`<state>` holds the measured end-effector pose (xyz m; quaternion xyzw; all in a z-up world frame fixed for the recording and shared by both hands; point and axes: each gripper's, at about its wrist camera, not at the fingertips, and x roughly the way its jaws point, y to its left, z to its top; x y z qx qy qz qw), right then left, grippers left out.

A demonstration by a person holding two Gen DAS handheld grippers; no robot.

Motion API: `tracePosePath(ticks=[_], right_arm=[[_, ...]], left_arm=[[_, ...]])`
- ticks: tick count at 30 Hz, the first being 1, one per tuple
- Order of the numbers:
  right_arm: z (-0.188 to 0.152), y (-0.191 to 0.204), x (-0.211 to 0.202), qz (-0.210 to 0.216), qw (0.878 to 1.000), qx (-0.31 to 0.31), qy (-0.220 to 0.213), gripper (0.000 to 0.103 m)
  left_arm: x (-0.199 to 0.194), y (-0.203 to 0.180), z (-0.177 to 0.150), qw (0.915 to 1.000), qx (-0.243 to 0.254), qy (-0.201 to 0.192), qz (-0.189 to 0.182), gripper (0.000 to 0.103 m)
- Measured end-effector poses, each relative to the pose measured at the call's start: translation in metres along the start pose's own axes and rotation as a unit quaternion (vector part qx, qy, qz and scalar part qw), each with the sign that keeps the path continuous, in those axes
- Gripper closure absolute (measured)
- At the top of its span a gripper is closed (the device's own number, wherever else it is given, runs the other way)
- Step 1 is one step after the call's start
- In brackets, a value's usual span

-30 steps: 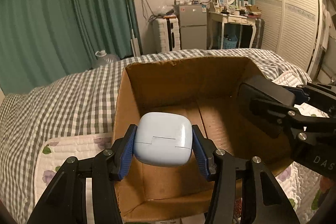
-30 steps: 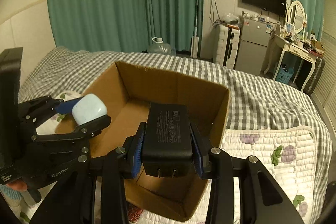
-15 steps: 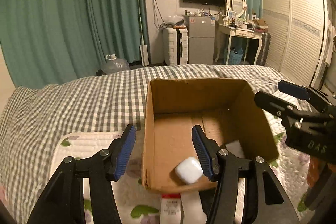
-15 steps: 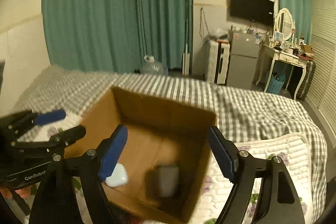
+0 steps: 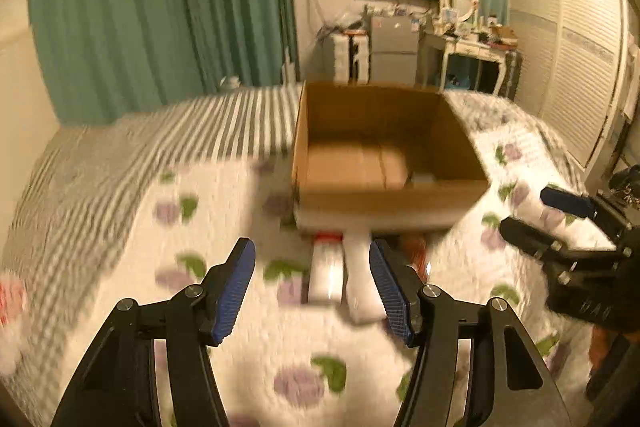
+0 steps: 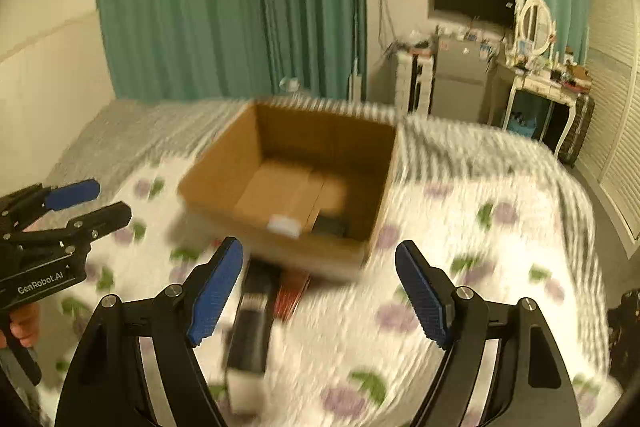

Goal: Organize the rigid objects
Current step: 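Grasp the white wall charger with the left gripper while the right grasps the black remote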

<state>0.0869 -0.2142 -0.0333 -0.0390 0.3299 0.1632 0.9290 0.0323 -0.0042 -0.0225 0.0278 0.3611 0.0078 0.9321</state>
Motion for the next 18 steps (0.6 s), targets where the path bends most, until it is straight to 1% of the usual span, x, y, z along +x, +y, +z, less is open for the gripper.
tracePosePath(ticks=[3,5,8,11,14,15,17,18], right_arm=[[-0.029,0.017,0.022,0.018,0.999,-0.001,0.041,0.024],[-0.045,0.030,0.044,0.025,0.997,-0.013,0.068,0.024],[-0.057,0.042,0.072,0.019,0.994,-0.039,0.096,0.024],[-0.064,0.046,0.095,0.018,0.991,-0.042,0.122,0.027],[-0.064,0.049,0.112,0.018,0.990,-0.047,0.131,0.038],[-0.064,0.050,0.117,0.021,0.989,-0.049,0.136,0.045],[-0.064,0.050,0.121,0.041,0.988,-0.041,0.141,0.056],[-0.064,0.050,0.119,0.052,0.988,-0.040,0.141,0.060]], left_arm=[[0.015,0.005,-0.024,0.9998,-0.008,0.016,0.004,0.041],[0.027,0.009,-0.032,0.9994,-0.014,0.031,0.010,0.041],[0.040,0.016,-0.037,0.9988,-0.024,0.041,0.012,0.041],[0.050,0.019,-0.045,0.9982,-0.024,0.052,0.017,0.041],[0.055,0.019,-0.050,0.9979,-0.017,0.060,0.017,0.041],[0.056,0.018,-0.051,0.9979,-0.015,0.061,0.017,0.041],[0.057,0.017,-0.051,0.9979,-0.012,0.063,0.014,0.041],[0.058,0.016,-0.051,0.9979,-0.012,0.063,0.011,0.041]])
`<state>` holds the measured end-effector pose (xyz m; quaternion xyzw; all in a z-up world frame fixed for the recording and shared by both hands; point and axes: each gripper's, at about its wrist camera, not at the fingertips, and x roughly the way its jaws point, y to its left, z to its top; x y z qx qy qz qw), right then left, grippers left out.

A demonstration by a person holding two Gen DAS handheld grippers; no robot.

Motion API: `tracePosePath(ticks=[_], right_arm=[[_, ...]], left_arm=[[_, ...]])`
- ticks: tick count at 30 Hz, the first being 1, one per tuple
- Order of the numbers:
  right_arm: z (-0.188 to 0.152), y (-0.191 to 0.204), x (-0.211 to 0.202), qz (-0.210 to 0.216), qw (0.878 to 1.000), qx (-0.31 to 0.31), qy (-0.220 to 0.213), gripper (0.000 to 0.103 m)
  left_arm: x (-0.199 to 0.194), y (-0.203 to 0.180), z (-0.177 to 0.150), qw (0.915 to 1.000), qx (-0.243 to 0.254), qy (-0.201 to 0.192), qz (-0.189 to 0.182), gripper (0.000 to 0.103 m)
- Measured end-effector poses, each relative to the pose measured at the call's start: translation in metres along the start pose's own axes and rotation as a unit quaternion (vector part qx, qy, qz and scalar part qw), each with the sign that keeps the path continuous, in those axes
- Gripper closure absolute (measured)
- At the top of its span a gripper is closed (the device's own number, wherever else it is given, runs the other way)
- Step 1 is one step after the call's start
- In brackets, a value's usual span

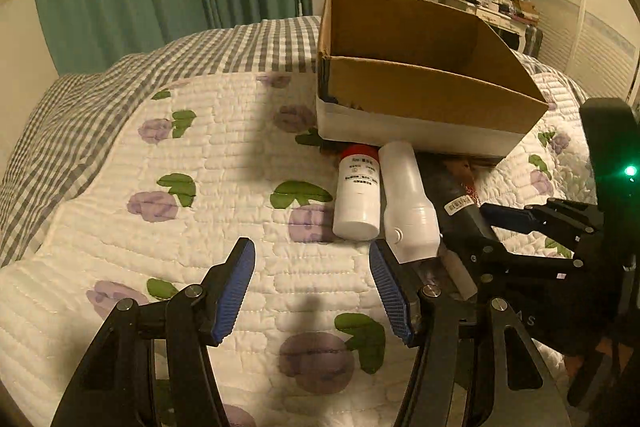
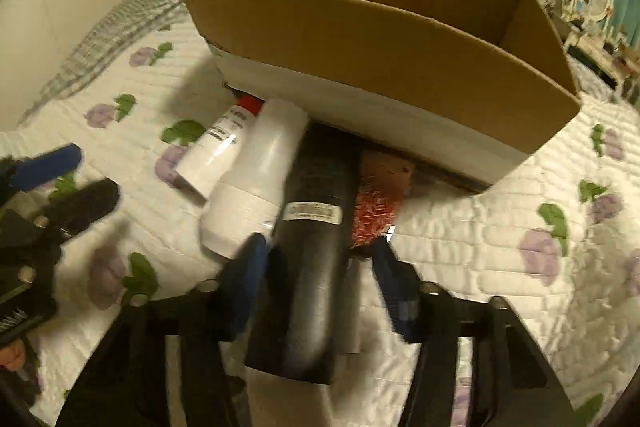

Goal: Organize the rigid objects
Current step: 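Grasp the white wall charger with the left gripper while the right grasps the black remote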

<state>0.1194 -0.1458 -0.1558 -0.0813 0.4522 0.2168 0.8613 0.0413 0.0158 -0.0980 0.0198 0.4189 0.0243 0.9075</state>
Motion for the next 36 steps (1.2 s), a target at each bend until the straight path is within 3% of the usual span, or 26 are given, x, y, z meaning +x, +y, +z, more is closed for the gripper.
tracePosePath(ticks=[11,19,25,26,32,36], right_arm=[[-0.006,-0.021,-0.045,-0.027,0.999,0.009,-0.042,0.065],[-0.017,-0.040,-0.026,-0.027,0.999,0.029,0.012,0.067],[-0.015,-0.050,-0.012,-0.007,0.998,0.052,0.026,0.064],[-0.014,-0.052,-0.009,-0.006,0.998,0.057,0.026,0.064],[-0.013,-0.048,-0.012,-0.007,0.999,0.050,0.018,0.069],[-0.014,-0.042,-0.032,-0.012,0.999,0.035,-0.007,0.085]], left_arm=[[0.014,-0.045,0.009,0.9984,0.029,0.019,-0.043,0.041],[0.055,-0.068,0.014,0.9966,0.041,0.054,-0.047,0.043],[0.083,-0.054,0.019,0.9925,-0.011,0.088,-0.084,0.046],[0.083,-0.053,0.019,0.9917,-0.013,0.088,-0.092,0.051],[0.052,-0.052,0.014,0.9960,0.016,0.053,-0.069,0.051],[0.022,-0.048,0.012,0.9963,0.011,0.029,-0.080,0.052]])
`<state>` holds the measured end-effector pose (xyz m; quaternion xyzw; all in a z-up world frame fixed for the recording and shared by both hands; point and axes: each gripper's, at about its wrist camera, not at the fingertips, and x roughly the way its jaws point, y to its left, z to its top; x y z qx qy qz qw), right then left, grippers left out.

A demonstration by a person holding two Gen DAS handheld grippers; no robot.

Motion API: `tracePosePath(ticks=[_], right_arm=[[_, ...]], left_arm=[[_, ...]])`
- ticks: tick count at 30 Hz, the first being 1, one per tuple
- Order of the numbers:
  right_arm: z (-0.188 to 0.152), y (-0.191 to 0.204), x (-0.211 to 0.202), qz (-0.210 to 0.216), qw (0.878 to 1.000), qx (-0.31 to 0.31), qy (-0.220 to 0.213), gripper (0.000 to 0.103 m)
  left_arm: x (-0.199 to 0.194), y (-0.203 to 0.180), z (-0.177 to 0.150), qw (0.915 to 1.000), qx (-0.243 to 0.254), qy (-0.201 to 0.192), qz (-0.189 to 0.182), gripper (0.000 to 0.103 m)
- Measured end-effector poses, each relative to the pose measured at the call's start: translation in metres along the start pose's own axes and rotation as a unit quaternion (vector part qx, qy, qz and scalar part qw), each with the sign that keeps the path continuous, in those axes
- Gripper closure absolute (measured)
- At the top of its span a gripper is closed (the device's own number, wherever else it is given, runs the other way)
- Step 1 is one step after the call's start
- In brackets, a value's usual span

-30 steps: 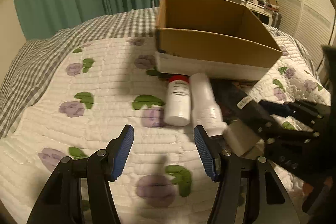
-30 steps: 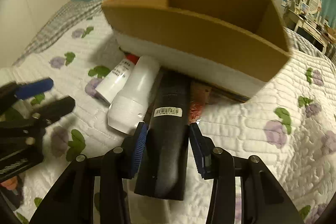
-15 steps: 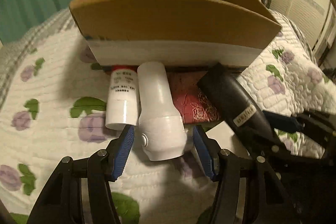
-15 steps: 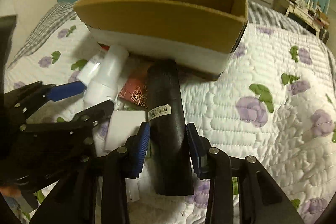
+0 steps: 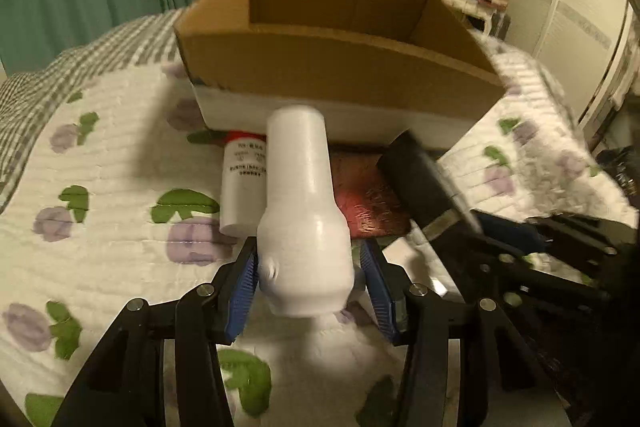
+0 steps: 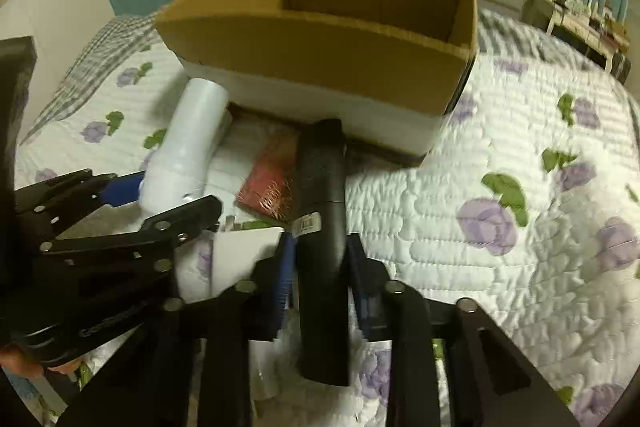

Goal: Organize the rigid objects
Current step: 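Grasp the white wall charger with the left gripper while the right grasps the black remote, then release the wall charger into the box with the left gripper while the right releases the remote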

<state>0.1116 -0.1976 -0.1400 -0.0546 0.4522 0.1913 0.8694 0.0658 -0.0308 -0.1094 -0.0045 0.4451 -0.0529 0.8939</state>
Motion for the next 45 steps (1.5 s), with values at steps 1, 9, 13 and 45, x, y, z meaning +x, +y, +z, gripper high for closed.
tracePosePath(ticks=[1,9,13,45], right_arm=[[0.000,0.001,-0.004,-0.003,1.000,-0.003,-0.003,0.086],[-0.002,0.008,-0.039,-0.008,0.999,-0.016,-0.030,0.087],[0.000,0.010,-0.058,-0.011,0.999,-0.017,-0.045,0.087],[0.149,-0.039,-0.039,0.004,0.989,-0.033,-0.145,0.087]], left_arm=[[-0.007,0.000,0.000,1.0000,0.002,-0.005,-0.001,0.052],[-0.047,-0.010,0.005,0.9992,0.008,-0.040,-0.004,0.057],[-0.051,-0.011,0.002,0.9993,0.011,-0.037,-0.003,0.057],[0.029,-0.009,0.163,0.9919,0.064,-0.100,0.046,0.051]])
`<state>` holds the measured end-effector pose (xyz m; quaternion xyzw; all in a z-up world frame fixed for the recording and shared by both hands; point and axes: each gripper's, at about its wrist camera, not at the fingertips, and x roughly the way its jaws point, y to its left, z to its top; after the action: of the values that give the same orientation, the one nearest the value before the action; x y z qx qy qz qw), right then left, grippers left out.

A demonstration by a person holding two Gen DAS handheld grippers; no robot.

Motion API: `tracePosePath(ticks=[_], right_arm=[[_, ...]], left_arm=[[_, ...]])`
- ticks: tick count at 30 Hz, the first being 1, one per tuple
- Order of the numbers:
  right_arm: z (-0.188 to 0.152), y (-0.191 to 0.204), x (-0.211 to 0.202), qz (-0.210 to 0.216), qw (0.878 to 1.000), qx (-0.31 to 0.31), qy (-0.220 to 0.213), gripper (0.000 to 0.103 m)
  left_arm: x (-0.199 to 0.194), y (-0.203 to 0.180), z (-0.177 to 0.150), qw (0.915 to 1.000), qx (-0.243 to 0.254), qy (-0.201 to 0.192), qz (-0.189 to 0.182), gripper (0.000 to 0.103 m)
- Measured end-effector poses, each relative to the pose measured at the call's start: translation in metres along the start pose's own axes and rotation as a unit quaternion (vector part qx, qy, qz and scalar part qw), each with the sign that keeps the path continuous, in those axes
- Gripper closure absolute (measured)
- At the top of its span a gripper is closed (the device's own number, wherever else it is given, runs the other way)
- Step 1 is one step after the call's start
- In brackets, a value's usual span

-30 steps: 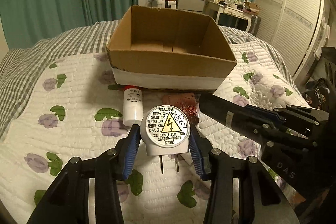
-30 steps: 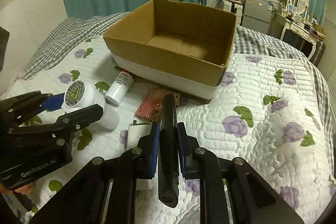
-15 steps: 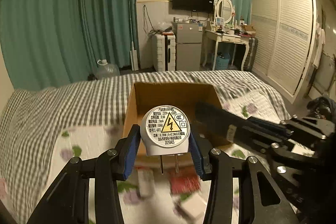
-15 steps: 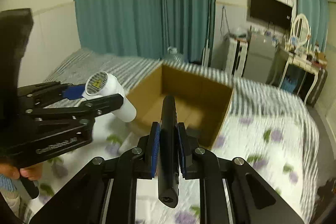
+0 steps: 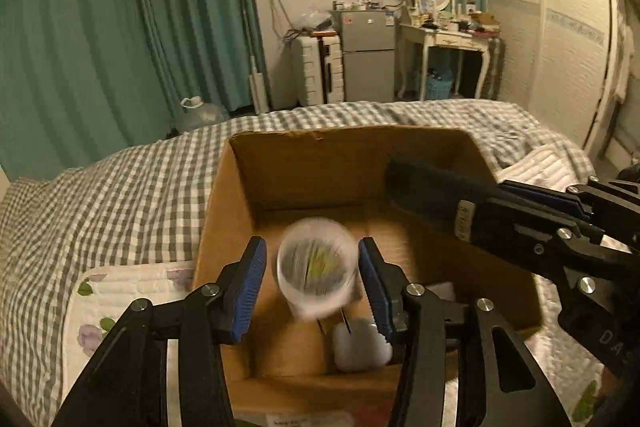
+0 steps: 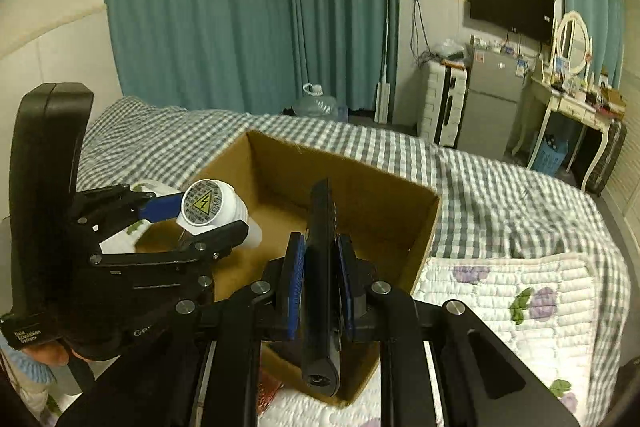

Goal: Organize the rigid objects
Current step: 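Release the wall charger into the box with the left gripper while the right releases the remote, then grasp the white square charger with the left gripper while the right grasps another white charger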

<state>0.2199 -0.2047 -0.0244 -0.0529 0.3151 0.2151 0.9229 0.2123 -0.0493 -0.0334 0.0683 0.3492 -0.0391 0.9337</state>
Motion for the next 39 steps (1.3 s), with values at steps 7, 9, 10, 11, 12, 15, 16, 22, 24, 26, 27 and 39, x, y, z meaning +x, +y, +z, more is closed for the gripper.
tracePosePath(ticks=[7,9,10,11,12,15,16,22,24,26,27,39], right_arm=[[0.004,-0.006,0.016,-0.002,1.000,0.006,0.003,0.087],[0.009,-0.007,0.021,-0.003,1.000,0.007,-0.002,0.087],[0.010,-0.006,0.023,-0.002,1.000,0.007,-0.005,0.087],[0.011,-0.005,0.025,-0.002,1.000,0.008,-0.011,0.087],[0.011,-0.004,0.028,0.000,1.000,0.010,-0.017,0.086],[0.010,-0.003,0.034,-0.016,1.000,0.012,-0.020,0.071],[0.009,-0.003,0.033,-0.020,1.000,0.013,-0.018,0.056],[-0.010,0.003,-0.024,-0.017,0.999,0.031,-0.022,0.037],[-0.020,0.009,-0.044,-0.019,0.999,0.034,-0.021,0.031],[-0.035,0.014,-0.063,-0.017,0.999,0.037,-0.016,0.027],[-0.045,0.019,-0.072,-0.016,0.999,0.039,-0.009,0.026],[-0.165,0.084,-0.055,-0.004,0.994,-0.001,0.113,0.022]], left_arm=[[-0.009,0.015,0.000,0.9997,-0.025,-0.001,-0.006,0.050],[-0.016,0.019,-0.001,0.9996,-0.028,-0.003,-0.003,0.050],[-0.020,0.020,-0.002,0.9996,-0.029,-0.003,-0.002,0.050],[-0.023,0.022,-0.002,0.9995,-0.031,-0.004,0.000,0.050],[-0.028,0.024,-0.004,0.9995,-0.032,-0.003,0.001,0.050],[-0.043,0.028,-0.013,0.9993,-0.036,-0.005,0.005,0.049],[-0.047,0.028,-0.016,0.9993,-0.038,-0.006,0.007,0.048],[-0.091,0.032,-0.045,0.9986,-0.049,-0.006,0.021,0.043],[-0.107,0.030,-0.060,0.9983,-0.051,-0.003,0.026,0.042],[-0.118,0.028,-0.074,0.9982,-0.053,0.001,0.028,0.041],[-0.124,0.026,-0.084,0.9981,-0.053,0.004,0.031,0.040],[-0.111,0.025,-0.189,0.9920,-0.079,0.080,0.058,0.039]])
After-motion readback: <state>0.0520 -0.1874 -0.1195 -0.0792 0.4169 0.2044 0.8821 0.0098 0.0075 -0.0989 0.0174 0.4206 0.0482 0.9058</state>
